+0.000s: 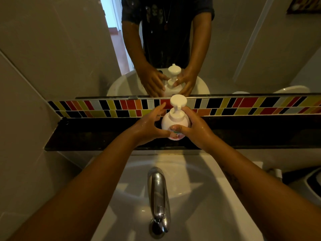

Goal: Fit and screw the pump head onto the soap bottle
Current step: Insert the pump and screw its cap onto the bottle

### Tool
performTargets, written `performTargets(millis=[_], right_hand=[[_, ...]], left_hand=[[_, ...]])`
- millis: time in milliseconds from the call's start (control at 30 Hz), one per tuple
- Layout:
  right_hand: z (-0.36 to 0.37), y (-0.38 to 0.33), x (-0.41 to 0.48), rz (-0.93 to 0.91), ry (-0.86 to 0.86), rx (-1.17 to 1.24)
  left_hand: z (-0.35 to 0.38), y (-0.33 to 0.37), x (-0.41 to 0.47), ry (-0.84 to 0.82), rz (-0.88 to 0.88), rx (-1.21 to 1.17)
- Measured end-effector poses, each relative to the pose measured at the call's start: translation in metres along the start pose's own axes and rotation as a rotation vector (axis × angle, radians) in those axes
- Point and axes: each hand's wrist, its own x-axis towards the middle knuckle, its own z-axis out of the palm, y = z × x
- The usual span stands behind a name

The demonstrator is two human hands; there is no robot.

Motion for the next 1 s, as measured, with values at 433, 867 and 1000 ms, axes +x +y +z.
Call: performTargets(millis=[433, 867, 1000], right_hand=[[0.004, 0.023, 0.008, 0.03, 0.025, 0.039], [0.0, 0.033, 0.015, -0.028, -0.035, -0.018], [0.002, 0.036, 0.018, -0.04, -0.048, -0.035]], left_hand=[[0.015, 0.021, 0.022, 0.209, 0.098, 0.066], [-0.012, 0.042, 0.001, 0.27, 0.551, 0.635], [-0.011, 0.04, -0.001, 0.244, 0.618, 0.894]])
